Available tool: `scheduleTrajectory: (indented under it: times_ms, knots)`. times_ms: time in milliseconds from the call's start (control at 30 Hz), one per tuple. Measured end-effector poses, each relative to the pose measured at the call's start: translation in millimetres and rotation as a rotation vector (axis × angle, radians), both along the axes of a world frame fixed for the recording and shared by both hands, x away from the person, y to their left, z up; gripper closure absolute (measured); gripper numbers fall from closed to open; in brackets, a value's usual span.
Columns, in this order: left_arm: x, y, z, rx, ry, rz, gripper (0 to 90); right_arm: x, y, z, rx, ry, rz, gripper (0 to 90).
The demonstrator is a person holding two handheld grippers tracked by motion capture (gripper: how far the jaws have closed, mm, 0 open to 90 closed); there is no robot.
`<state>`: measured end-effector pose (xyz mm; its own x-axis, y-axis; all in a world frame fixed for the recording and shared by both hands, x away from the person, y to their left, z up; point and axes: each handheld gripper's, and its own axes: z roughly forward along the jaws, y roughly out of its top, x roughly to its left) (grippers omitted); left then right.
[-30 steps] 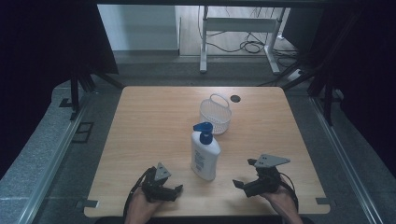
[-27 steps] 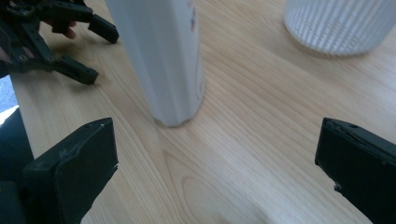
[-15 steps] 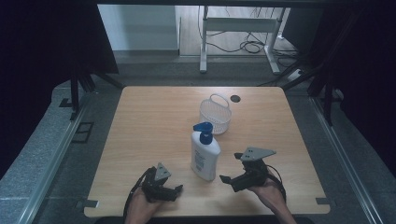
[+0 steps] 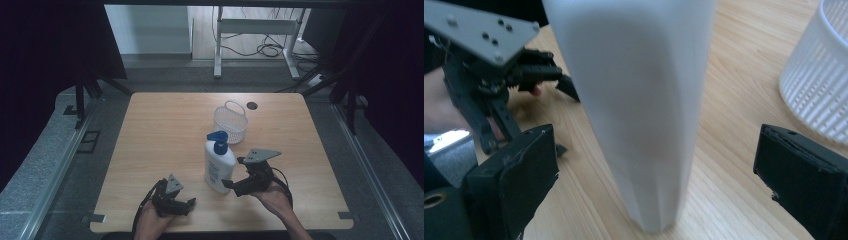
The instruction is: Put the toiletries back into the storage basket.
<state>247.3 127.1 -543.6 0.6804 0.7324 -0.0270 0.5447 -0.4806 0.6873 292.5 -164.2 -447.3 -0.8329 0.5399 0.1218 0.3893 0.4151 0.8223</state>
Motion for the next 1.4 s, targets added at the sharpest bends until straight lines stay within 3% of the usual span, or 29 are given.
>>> scheduleTrajectory:
  times_ms: [433, 833, 1267, 1400]
  knots:
    - [-0.1, -0.2, -0.1, 0.000, -0.001, 0.003, 11.2, 4.8, 22.3, 10.2, -0.030, -0.048, 0.003, 9.6]
    - [-0.2, -0.2, 0.0, -0.002, 0.001, 0.003, 11.2, 10.6, 36.1, 9.8, -0.062, -0.074, -0.022, 15.3]
    - [-0.1, -0.2, 0.0, 0.000, 0.001, 0.002, 11.2, 11.7, 41.6, 8.5, -0.104, -0.084, -0.026, 35.2]
    - [-0.1, -0.2, 0.0, -0.001, 0.001, 0.003, 11.2, 11.5, 40.6, 8.5, -0.103, -0.087, -0.023, 36.1]
